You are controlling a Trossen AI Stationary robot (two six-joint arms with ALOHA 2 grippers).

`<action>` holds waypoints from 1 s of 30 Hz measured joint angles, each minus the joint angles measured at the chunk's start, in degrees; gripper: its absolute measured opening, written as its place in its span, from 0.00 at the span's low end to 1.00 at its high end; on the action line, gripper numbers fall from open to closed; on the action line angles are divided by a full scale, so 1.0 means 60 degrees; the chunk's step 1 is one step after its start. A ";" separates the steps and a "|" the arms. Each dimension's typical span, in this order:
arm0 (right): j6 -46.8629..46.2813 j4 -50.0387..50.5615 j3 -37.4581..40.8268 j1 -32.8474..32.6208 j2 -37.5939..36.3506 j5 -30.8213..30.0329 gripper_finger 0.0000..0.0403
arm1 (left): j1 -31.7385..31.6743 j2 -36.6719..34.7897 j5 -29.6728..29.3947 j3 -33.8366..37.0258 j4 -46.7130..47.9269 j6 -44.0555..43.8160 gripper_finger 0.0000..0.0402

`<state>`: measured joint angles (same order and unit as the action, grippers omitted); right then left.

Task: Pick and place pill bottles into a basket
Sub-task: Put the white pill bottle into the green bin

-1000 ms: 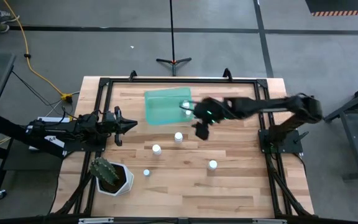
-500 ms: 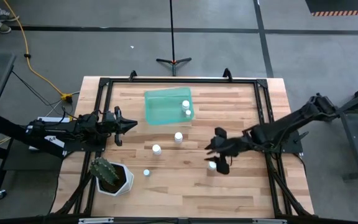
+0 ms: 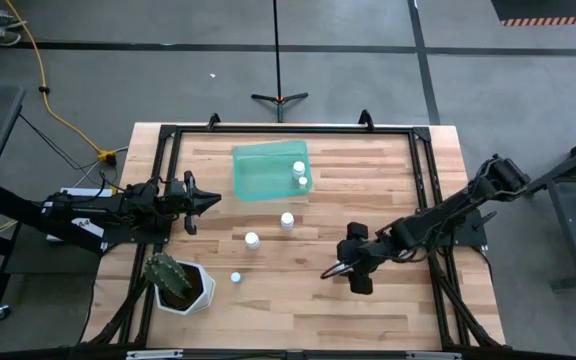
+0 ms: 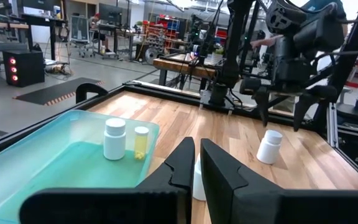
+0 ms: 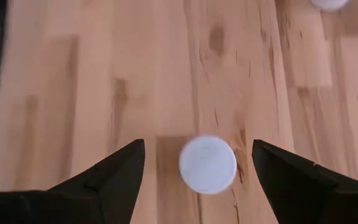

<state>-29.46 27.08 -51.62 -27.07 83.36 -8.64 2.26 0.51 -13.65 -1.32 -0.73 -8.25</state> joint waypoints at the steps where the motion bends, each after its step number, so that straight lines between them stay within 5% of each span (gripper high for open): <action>1: -0.0009 0.0025 0.0000 0.0000 0.0063 0.0022 0.72 | -0.0001 -0.0004 -0.0001 0.0000 0.0000 0.0000 0.16; 17: -0.0374 -0.0056 -0.0011 0.0004 0.1048 0.0009 0.70 | 0.0000 -0.0001 -0.0003 0.0000 0.0000 0.0000 0.16; 30: -0.0521 0.0012 -0.0011 0.0004 0.1048 0.0006 0.53 | -0.0003 0.0000 0.0000 0.0000 0.0000 0.0000 0.16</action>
<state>-32.59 27.15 -51.68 -27.05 89.65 -8.60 2.24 0.51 -13.65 -1.32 -0.73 -8.25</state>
